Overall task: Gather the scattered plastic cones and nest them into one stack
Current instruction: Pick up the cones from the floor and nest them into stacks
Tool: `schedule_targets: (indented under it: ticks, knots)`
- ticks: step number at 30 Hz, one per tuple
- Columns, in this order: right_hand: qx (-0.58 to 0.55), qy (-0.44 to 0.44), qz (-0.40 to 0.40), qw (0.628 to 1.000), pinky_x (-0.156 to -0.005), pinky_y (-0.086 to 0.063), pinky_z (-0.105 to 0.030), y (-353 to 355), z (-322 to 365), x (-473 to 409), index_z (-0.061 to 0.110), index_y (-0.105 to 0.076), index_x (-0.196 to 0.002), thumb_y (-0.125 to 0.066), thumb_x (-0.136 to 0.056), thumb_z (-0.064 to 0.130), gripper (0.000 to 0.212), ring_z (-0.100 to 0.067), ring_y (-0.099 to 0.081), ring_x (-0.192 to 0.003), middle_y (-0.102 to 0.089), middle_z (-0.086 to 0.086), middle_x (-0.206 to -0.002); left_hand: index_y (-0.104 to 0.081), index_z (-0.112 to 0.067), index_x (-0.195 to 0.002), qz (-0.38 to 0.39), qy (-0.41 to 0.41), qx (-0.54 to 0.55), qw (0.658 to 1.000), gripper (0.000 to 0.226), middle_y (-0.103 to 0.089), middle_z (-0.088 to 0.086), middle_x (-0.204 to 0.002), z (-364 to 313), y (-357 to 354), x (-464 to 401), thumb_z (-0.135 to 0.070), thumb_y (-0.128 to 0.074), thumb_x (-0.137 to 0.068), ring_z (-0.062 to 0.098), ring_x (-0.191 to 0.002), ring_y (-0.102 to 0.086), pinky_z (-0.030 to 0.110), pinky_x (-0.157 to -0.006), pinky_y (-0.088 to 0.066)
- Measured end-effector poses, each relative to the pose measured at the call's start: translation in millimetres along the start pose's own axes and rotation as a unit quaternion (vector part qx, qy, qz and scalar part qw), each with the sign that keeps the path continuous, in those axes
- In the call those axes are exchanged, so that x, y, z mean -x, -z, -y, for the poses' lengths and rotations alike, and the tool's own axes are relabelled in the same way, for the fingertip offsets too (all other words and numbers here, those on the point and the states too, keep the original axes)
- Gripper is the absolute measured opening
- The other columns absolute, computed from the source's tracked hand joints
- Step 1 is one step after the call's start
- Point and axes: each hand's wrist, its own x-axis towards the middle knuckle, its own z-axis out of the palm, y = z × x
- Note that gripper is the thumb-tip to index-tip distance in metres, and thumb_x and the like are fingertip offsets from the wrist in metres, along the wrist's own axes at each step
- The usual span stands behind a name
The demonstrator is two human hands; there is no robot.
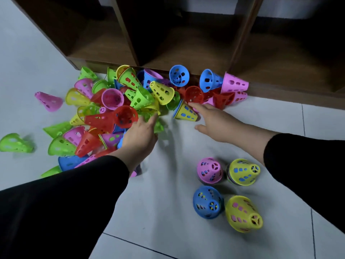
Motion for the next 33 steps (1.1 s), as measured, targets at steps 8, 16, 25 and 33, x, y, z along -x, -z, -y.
schedule_targets:
  ticks: [8, 16, 25, 33]
  knots:
    - [0.095, -0.004, 0.022, 0.995, -0.079, -0.047, -0.038, -23, 17, -55, 0.027, -0.027, -0.147, -0.065, -0.092, 0.028, 0.067, -0.034, -0.056, -0.112, -0.049, -0.01, -0.134, -0.039, -0.02, -0.136, 0.075, -0.026, -0.003, 0.997, 0.052, -0.048, 0.014, -0.119, -5, -12, -2, -0.022, -0.065, -0.091, 0.04, -0.106, -0.056, 0.046, -0.082, -0.047]
    - [0.11, -0.013, -0.001, 0.994, -0.071, -0.055, -0.047, -31, 17, -61, 0.026, -0.03, -0.13, -0.069, -0.088, 0.022, 0.057, -0.033, -0.062, -0.086, -0.058, -0.007, -0.106, -0.047, -0.013, -0.113, 0.017, -0.004, 0.143, 0.99, 0.043, -0.05, 0.011, -0.106, -2, -21, 20, -0.031, -0.072, -0.084, 0.038, -0.09, -0.058, 0.039, -0.07, -0.046]
    - [0.141, 0.004, 0.024, 0.99, -0.07, -0.051, -0.042, -30, 17, -62, 0.022, -0.027, -0.141, -0.072, -0.086, 0.031, 0.071, -0.034, -0.062, -0.09, -0.057, -0.01, -0.109, -0.038, -0.026, -0.131, -0.048, 0.067, 0.305, 0.949, 0.063, -0.06, 0.001, -0.104, -14, 10, 60, -0.037, -0.073, -0.08, 0.025, -0.09, -0.058, 0.031, -0.071, -0.04]
    - [0.105, 0.005, -0.021, 0.994, -0.06, -0.041, -0.035, -18, 25, -40, 0.017, -0.032, -0.137, -0.071, -0.083, 0.033, 0.069, -0.035, -0.063, -0.085, -0.063, -0.011, -0.098, -0.033, -0.031, -0.147, -0.047, 0.017, 0.333, 0.941, 0.074, -0.061, 0.003, -0.122, -30, 28, 85, -0.041, -0.072, -0.086, 0.023, -0.111, -0.058, 0.031, -0.087, -0.045]
